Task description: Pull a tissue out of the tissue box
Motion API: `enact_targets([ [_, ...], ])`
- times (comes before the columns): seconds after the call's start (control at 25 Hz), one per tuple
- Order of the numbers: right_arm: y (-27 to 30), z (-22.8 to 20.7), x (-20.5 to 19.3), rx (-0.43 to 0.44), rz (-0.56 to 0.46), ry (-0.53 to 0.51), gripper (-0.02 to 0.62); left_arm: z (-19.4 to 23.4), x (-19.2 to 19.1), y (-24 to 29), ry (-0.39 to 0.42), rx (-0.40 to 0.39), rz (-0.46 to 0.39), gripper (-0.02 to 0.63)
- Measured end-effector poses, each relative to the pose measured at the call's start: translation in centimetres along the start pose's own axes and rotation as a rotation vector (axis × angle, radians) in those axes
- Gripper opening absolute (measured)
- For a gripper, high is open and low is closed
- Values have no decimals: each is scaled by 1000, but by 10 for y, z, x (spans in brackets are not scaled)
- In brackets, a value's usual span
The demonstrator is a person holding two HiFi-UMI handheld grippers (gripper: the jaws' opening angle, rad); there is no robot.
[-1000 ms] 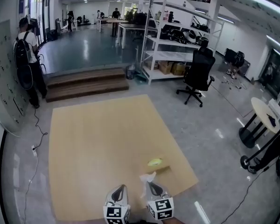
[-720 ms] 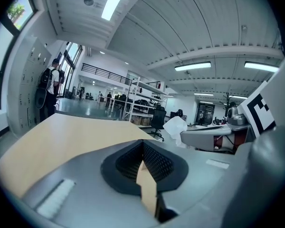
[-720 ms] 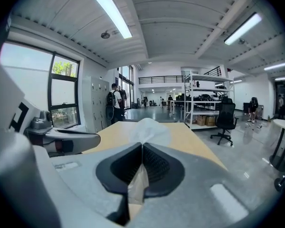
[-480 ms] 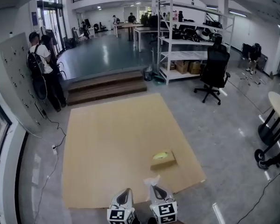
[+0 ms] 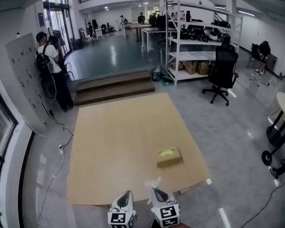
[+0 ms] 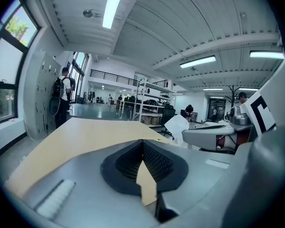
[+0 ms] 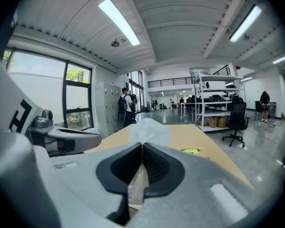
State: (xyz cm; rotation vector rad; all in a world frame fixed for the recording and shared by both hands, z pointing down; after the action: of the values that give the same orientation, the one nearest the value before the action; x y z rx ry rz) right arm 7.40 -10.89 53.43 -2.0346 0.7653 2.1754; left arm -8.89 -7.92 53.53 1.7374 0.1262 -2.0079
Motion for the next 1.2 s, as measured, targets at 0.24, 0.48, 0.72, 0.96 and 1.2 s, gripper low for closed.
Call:
enact_targets([
  [0.24,-17,34,-2,-24,-5,-14,0,14,-6,-31,-15,-23,-7,18],
  [0.48,-36,82,-2,-55,6,23,0,39,-10,-71,-31,-55,-14,18],
  [0.72,-54,122,-5,-130,-3,9,-1,57,-17,-113,-24,-110,-18,18],
  [0.96,-78,145,-17,-183,18,4,0,61,-26,-139,-17,-156,-32,18],
  [1.2,-96,147,-19,-207,24,-14,0,54,-30,-146,-15,-177,-48,18],
])
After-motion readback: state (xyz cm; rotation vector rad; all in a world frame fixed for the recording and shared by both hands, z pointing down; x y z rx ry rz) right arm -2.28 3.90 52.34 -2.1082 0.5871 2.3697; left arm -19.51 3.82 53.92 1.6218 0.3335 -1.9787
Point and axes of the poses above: the fingertips, and each gripper's own axes: y forward along the fingers, z to its left, x out of its top, the point moved 8 cm from there along -y, backward along the fingers, and after that the axes turned 9 degrees about -x, right-handed, at the moved point
